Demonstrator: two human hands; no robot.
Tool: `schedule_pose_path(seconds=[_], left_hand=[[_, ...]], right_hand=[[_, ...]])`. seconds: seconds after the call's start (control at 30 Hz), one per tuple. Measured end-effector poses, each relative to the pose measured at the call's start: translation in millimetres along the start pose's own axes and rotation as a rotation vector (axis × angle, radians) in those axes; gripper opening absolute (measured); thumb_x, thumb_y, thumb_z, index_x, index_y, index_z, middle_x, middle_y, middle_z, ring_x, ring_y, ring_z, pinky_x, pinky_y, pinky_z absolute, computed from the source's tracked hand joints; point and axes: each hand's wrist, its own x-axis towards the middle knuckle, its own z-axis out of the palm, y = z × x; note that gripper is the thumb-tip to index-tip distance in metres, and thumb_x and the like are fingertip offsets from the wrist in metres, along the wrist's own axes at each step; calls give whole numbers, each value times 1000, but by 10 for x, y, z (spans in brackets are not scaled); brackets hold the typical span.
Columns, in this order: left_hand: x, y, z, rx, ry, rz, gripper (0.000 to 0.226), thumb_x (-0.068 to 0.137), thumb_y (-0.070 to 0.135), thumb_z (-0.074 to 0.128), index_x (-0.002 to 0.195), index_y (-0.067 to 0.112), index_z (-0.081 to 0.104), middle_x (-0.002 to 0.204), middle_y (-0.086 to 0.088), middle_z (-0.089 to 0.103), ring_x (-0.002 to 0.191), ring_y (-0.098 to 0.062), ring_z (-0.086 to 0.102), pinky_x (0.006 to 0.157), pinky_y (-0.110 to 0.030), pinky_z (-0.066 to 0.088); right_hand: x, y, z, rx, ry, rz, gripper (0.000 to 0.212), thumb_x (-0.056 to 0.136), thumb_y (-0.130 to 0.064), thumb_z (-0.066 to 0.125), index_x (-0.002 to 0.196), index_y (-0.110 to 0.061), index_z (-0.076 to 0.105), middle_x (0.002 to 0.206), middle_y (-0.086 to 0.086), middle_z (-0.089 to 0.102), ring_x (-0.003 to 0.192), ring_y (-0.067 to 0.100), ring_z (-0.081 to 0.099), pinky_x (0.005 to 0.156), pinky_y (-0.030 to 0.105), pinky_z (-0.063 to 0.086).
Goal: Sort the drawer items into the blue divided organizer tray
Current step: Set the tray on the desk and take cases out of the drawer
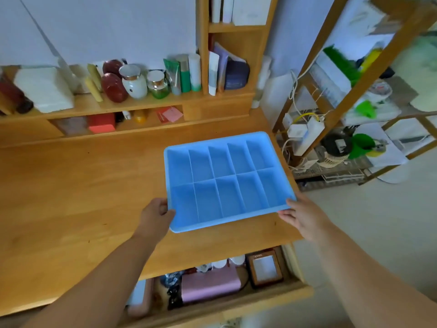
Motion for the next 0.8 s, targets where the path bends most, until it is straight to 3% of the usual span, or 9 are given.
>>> schedule_pose_path(seconds=[0.1, 0.2, 0.3, 0.4, 0.47, 0.5, 0.57, 0.7, 0.8], left_hand=[[-68, -77, 21, -78, 62, -51, 33, 94, 13, 54, 127, 12, 48, 114, -2, 63, 97, -23, 63, 79, -41, 54], [-549, -399, -41, 20, 196, 24, 22, 92, 14, 58, 111, 22, 52, 97, 4, 63, 83, -18, 60, 66, -27, 47], [-1200, -961, -74, 270, -76, -21, 22, 89, 26, 63, 99, 42, 51, 97, 15, 63, 93, -13, 62, 72, -10, 41], [-1500, -1479, -164, 768, -444, 3, 68, 76, 62, 64, 134, 32, 45, 135, 14, 49, 121, -3, 51, 94, -12, 40], [-1484, -1675, -197, 981, -551, 100, 100, 32, 71, 80, 114, 16, 68, 111, 0, 67, 90, -7, 68, 71, -14, 53], [-1457, -1804, -189, 1060, -517, 134, 101, 8, 65, 83, 95, 13, 76, 90, -2, 72, 71, -11, 71, 56, -17, 54], [-1393, -2022, -158, 1123, -428, 200, 93, -6, 44, 88, 79, 9, 78, 73, -5, 73, 56, -16, 69, 44, -23, 53], [-1288, -2114, -208, 1192, -371, 312, 68, 11, 10, 90, 78, 13, 76, 70, -2, 71, 44, -15, 63, 28, -19, 39], [-1239, -2129, -317, 1106, -354, 288, 59, 38, 5, 86, 95, 13, 74, 78, -2, 72, 57, -20, 67, 39, -25, 50]], right_hand=[[105, 133, -41, 1, -31, -24, 40, 98, -12, 48, 137, -19, 39, 123, 9, 54, 103, 27, 62, 94, 40, 48], [-20, 498, -183, -271, 158, -150, 30, 96, -23, 53, 125, -18, 48, 116, 6, 60, 89, 18, 65, 82, 33, 50], [-267, 1078, -426, -991, -71, -341, 10, 92, -32, 56, 102, -36, 56, 109, -10, 64, 101, 11, 62, 80, 20, 43], [-344, 1554, -604, -1579, -490, -273, 58, 82, -58, 57, 135, -39, 44, 137, -19, 46, 128, 4, 42, 101, 16, 31], [-289, 1709, -670, -1809, -563, -277, 75, 81, -52, 60, 146, -38, 27, 147, -16, 34, 133, 9, 34, 109, 21, 25], [-255, 1765, -688, -1885, -521, -285, 75, 84, -42, 60, 148, -37, 21, 149, -12, 32, 134, 13, 33, 111, 24, 24], [-168, 1862, -689, -1981, -363, -300, 72, 90, -23, 55, 150, -33, 17, 148, -8, 34, 133, 17, 34, 112, 27, 24], [-50, 1915, -666, -2142, -238, -363, 60, 84, -6, 48, 138, -31, 37, 133, -8, 51, 120, 18, 48, 102, 26, 34], [32, 1811, -683, -2171, -215, -413, 56, 83, -9, 51, 132, -33, 43, 121, -11, 58, 106, 16, 58, 85, 26, 42]])
